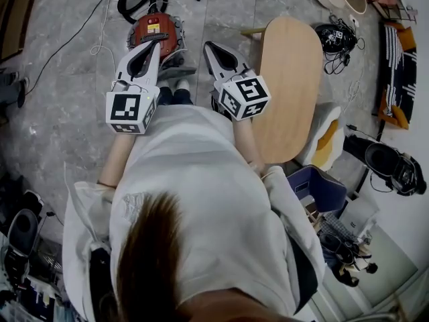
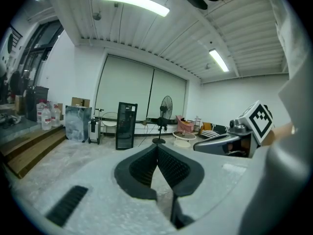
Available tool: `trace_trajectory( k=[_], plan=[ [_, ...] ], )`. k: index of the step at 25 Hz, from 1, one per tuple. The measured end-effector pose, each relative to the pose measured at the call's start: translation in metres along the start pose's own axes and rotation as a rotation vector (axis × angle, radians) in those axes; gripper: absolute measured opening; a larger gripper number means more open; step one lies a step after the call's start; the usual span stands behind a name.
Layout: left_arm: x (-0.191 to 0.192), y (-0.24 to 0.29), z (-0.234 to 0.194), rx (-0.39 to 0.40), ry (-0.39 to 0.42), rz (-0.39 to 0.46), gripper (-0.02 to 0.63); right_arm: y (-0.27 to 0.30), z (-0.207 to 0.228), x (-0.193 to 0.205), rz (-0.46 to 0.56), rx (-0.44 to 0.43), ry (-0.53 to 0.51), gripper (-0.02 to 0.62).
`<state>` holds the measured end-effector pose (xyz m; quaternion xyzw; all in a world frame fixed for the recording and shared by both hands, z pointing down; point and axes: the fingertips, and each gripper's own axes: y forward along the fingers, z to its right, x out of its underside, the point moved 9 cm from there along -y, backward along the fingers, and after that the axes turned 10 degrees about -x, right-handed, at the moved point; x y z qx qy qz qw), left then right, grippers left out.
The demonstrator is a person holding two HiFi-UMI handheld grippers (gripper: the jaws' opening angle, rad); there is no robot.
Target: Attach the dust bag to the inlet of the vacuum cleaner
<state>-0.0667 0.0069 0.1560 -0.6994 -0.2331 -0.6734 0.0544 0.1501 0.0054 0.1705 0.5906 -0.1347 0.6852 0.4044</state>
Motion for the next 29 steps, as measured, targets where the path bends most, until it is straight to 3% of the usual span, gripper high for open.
trace_trajectory(
  k=[29],
  plan=[
    [-0.002, 0.013, -0.013, 0.024, 0.007, -0.005, 0.017, 0.017, 0.006, -0.002, -0.039, 0.001, -0.020, 0.000]
  ],
)
